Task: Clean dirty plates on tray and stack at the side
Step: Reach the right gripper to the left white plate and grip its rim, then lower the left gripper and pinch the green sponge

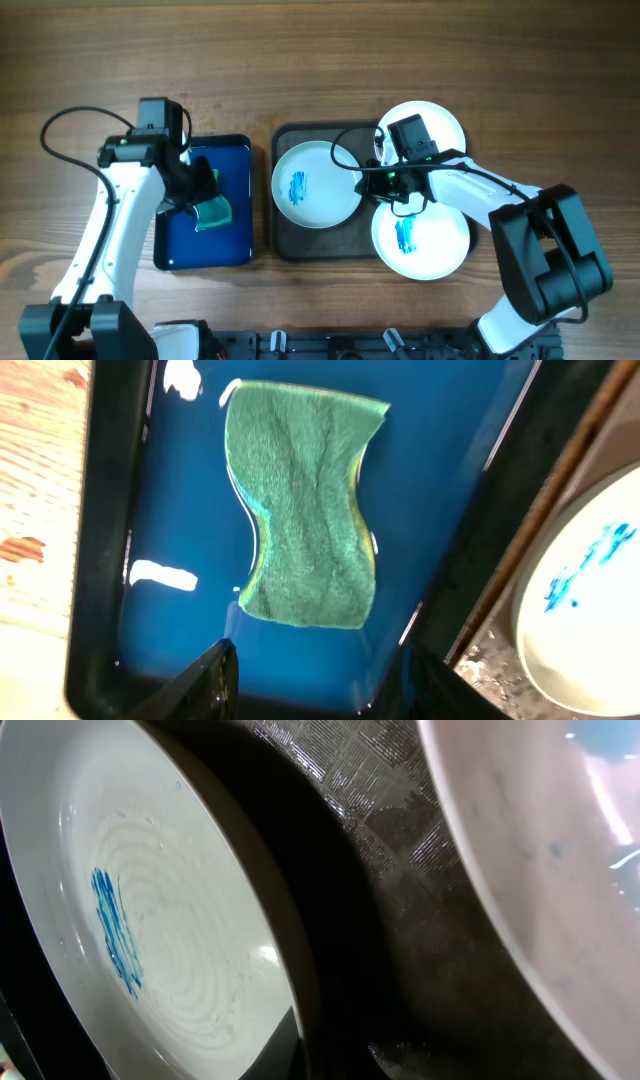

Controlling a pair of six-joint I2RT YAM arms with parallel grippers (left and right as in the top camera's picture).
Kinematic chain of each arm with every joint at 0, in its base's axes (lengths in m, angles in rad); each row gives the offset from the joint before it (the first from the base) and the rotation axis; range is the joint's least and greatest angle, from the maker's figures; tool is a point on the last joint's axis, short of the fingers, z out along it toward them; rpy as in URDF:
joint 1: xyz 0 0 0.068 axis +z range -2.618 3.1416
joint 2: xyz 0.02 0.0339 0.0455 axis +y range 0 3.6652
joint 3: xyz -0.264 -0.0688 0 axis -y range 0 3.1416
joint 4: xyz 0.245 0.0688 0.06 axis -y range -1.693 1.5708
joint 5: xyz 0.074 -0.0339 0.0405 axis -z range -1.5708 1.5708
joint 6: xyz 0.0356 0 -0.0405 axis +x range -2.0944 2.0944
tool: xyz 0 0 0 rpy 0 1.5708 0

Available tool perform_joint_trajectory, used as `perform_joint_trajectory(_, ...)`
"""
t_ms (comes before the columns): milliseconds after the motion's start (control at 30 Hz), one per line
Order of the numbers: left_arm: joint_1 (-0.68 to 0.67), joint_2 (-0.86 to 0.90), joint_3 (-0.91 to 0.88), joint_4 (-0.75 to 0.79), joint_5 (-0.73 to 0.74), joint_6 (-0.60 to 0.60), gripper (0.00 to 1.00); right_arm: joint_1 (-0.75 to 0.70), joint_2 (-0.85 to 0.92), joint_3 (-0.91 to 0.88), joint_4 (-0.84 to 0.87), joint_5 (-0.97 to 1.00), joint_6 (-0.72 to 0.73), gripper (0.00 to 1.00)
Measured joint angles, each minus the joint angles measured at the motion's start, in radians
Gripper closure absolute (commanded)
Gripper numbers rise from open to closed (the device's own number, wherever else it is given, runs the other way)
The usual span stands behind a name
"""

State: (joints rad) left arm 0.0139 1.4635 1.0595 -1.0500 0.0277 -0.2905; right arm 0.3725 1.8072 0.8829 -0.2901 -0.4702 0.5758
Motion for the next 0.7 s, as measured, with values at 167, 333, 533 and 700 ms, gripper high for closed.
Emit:
perform_joint_trajectory(167,0.0,0.009,-0.063,0.065,0.008,0.001,0.39,0.0,0.0,0.0,0.0,0.0,0.0,0.9)
perform_joint_trajectory(333,0.0,0.056,-0.09,0.142,0.019,-0.002,0.45,0.0,0.0,0.0,0.0,0.0,0.0,0.9)
perform_joint_trajectory(533,0.0,0.161,-0.09,0.221,0.023,-0.006,0.43,0.0,0.0,0.0,0.0,0.0,0.0,0.9)
perform_joint_trajectory(700,0.0,0.212,-0.092,0.235,0.023,-0.008,0.44,0.0,0.0,0.0,0.002,-0.001,0.0,0.89)
